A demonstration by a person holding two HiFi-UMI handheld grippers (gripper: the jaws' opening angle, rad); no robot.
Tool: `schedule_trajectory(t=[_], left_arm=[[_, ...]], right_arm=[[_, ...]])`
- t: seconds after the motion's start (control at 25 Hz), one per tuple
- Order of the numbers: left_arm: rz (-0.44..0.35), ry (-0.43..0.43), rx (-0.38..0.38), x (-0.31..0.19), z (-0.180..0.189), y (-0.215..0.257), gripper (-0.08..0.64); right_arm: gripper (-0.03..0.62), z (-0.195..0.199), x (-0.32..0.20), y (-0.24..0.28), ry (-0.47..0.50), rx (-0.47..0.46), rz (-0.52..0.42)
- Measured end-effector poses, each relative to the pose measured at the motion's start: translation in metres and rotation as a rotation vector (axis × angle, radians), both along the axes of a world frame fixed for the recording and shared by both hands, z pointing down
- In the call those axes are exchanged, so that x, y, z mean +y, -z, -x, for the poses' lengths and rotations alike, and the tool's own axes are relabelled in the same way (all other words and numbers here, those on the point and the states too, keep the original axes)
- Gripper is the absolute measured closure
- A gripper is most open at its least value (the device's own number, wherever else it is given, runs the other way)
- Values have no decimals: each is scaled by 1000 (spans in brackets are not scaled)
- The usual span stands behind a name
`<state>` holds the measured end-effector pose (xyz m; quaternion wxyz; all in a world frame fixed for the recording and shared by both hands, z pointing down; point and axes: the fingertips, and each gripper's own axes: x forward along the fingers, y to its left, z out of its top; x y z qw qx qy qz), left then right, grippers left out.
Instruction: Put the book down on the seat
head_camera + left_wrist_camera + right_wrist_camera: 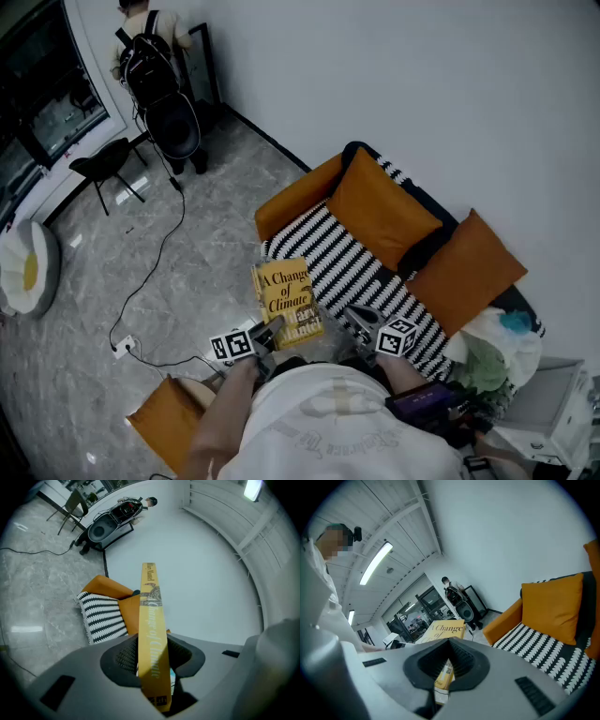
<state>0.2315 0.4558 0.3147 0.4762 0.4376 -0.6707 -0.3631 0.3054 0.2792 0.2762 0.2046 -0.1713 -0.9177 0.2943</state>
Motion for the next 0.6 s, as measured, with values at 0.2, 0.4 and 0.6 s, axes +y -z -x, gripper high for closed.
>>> schedule_trajectory(t=[0.2,0.4,0.6], left_arm=[[11,-28,-22,5,5,-2,413],[9,-23,-32,15,11,1,413],[7,13,-13,30,17,0,413]], right_arm=[[578,13,3,8,-18,-59,43],[577,20,17,5,0,-51,34],[577,24,26,6,8,-36,10]])
